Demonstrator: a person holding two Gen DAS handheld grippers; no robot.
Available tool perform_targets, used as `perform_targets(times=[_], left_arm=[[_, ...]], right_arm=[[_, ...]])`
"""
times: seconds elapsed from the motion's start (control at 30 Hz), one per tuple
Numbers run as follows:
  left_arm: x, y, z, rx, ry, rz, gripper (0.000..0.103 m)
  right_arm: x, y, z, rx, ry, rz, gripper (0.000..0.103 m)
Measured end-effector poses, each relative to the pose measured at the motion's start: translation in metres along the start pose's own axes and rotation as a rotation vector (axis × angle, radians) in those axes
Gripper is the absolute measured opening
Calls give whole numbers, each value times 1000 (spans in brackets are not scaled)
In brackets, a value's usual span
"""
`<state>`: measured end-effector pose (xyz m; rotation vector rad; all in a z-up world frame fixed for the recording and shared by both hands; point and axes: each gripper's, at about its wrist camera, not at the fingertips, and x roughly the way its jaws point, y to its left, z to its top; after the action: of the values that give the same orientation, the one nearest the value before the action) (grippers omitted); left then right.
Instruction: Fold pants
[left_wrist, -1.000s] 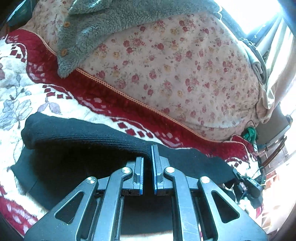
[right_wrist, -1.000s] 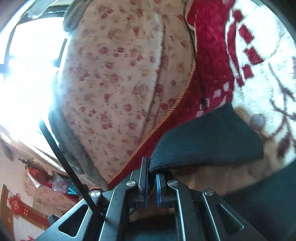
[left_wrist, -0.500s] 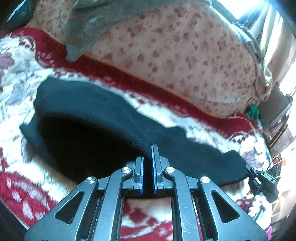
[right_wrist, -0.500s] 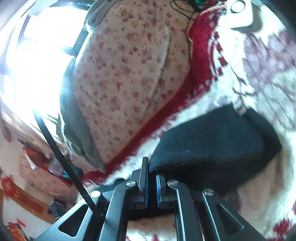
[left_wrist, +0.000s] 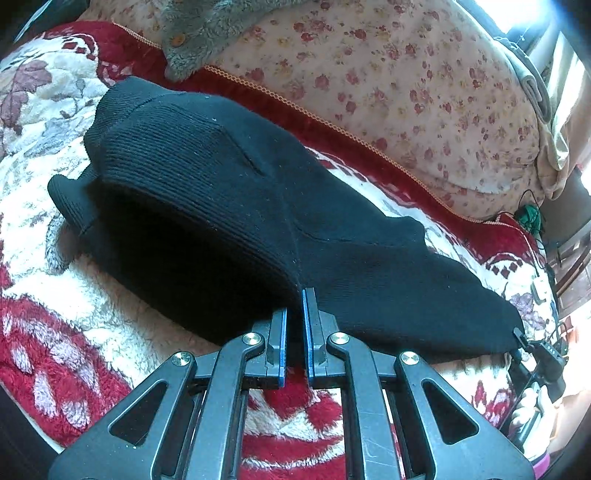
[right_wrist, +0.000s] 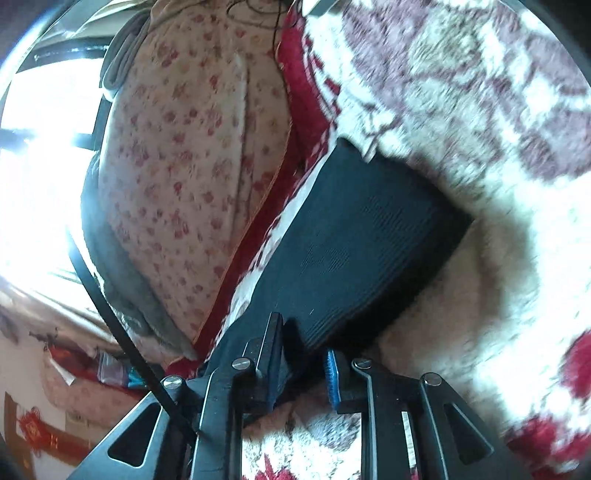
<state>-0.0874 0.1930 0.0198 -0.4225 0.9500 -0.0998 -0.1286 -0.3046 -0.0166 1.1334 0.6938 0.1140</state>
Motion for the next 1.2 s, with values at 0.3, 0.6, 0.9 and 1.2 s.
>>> perform_targets(times=[0.3,0.6,0.9,1.2], left_arm=[[5,3,1,-17,15,5,6],[5,-1,0,23,-10,30,6],[-22,12,2,8,-71,32,24],[-44,63,13,-159,-92,-26,45]], right_arm=[[-35,-4,28,-40,-231,-150,19],[-63,24,20,-82,-310,-219,21],[62,109,-48,-324,154,-12,28],[166,203,-147,-540,503,212,41]])
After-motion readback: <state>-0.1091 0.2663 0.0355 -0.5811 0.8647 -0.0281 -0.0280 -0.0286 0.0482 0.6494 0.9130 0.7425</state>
